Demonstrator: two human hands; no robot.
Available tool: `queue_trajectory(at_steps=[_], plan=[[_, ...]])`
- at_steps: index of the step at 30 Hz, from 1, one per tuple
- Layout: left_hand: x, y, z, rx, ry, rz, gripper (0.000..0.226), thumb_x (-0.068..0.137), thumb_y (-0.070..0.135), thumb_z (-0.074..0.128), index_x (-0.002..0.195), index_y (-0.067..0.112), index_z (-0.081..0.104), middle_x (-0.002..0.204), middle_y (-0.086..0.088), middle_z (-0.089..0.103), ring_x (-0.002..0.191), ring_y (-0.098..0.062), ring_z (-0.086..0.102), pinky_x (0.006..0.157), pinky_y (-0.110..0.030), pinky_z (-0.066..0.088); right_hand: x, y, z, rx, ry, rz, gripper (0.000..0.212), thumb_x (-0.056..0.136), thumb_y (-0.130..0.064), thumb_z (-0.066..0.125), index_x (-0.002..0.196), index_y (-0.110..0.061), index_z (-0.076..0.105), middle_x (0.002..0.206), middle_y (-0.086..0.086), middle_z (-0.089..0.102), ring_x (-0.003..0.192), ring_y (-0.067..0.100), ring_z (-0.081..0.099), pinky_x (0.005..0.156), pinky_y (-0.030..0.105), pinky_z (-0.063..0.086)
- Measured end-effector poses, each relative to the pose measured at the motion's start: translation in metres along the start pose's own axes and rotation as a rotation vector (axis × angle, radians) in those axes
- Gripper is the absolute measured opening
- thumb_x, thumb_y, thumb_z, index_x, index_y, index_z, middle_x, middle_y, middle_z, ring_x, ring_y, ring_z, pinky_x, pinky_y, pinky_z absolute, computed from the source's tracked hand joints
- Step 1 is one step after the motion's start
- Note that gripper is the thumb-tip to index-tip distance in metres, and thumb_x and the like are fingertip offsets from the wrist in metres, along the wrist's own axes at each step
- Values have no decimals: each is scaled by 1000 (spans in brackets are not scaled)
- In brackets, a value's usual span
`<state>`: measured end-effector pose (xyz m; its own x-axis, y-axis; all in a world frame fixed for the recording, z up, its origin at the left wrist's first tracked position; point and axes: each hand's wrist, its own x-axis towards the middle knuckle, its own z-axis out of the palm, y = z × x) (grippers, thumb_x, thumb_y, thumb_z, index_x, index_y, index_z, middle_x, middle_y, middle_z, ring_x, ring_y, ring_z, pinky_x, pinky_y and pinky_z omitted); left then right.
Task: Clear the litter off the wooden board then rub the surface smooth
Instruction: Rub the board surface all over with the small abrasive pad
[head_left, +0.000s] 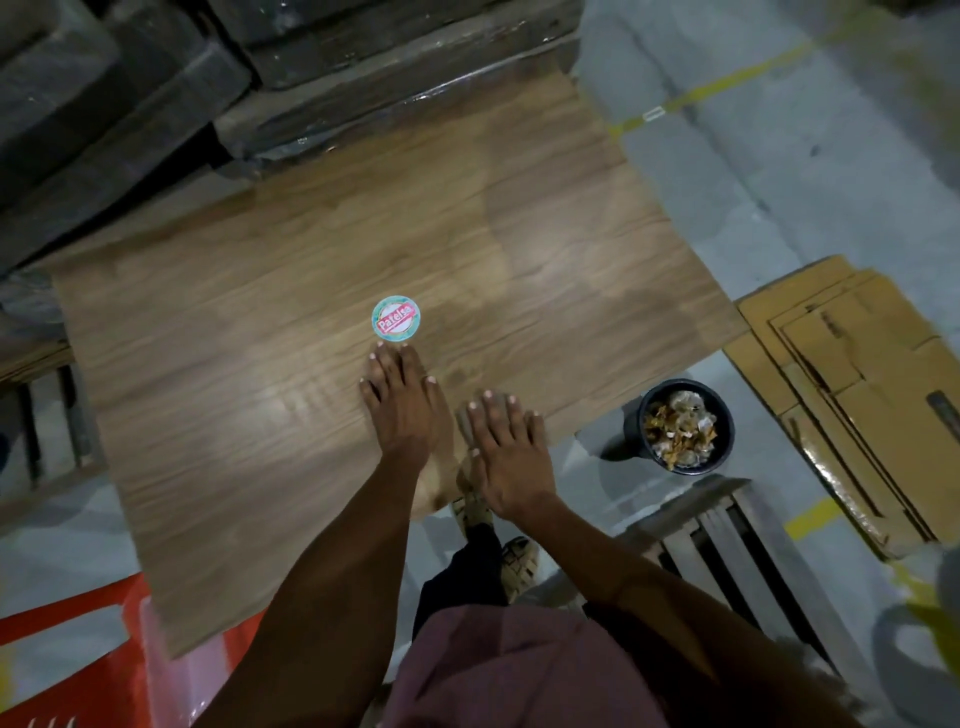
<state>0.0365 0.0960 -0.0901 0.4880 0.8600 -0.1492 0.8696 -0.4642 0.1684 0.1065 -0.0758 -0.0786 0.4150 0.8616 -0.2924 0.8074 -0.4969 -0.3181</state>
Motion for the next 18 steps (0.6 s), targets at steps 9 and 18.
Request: queue_trajectory(at_steps=[9,18], plan=[[28,-10,-2,2,-14,40,66,100,45,29,154,10,41,158,-28,36,149,-44,29,116,-61,26,54,36,-26,18,54,182,65,106,-41,23,166,-23,7,174,4,0,159,36,3,124,63,6],[47,-2,-10,22,32,54,57,99,36,35,145,5,50,159,-26,35,148,-42,33,110,-55,35,73,14,-27,-60,17,-65,70,99,-39,38,165,-24,20,172,4,16,157,36,20,121,63,20]])
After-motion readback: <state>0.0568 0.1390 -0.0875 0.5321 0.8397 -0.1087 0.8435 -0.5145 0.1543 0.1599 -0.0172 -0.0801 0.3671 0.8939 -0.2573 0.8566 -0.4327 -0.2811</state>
